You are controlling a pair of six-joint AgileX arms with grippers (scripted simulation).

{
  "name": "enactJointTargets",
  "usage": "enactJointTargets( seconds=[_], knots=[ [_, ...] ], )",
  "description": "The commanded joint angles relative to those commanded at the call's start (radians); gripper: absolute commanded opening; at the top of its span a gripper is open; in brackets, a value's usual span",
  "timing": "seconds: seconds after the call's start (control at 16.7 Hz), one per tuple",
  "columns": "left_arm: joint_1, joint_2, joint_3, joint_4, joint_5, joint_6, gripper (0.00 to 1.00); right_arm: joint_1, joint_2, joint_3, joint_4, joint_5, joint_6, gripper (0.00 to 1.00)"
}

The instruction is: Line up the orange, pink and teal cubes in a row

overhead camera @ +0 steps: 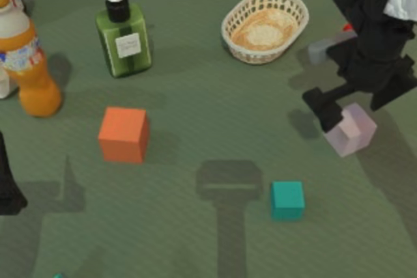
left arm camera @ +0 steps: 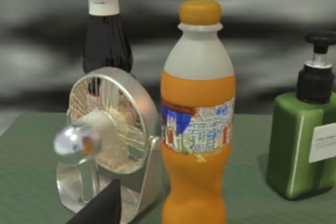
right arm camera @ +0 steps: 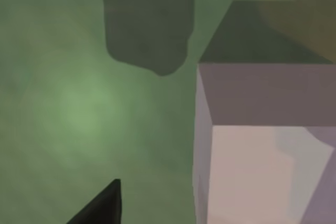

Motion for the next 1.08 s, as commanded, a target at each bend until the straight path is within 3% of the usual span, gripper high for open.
enactJointTargets(
  seconds=[0.24,0.54,1.08],
  knots=[
    [0.0,0.0,0.0,0.0,0.0,0.0,1.0,-0.001,0.06,-0.094,0.16,0.001,0.0,1.0],
    [0.0,0.0,0.0,0.0,0.0,0.0,1.0,-0.001,0.075,-0.114,0.189,0.001,0.0,1.0],
    [0.0,0.0,0.0,0.0,0.0,0.0,1.0,-0.001,0.075,-0.114,0.189,0.001,0.0,0.32]
  ],
)
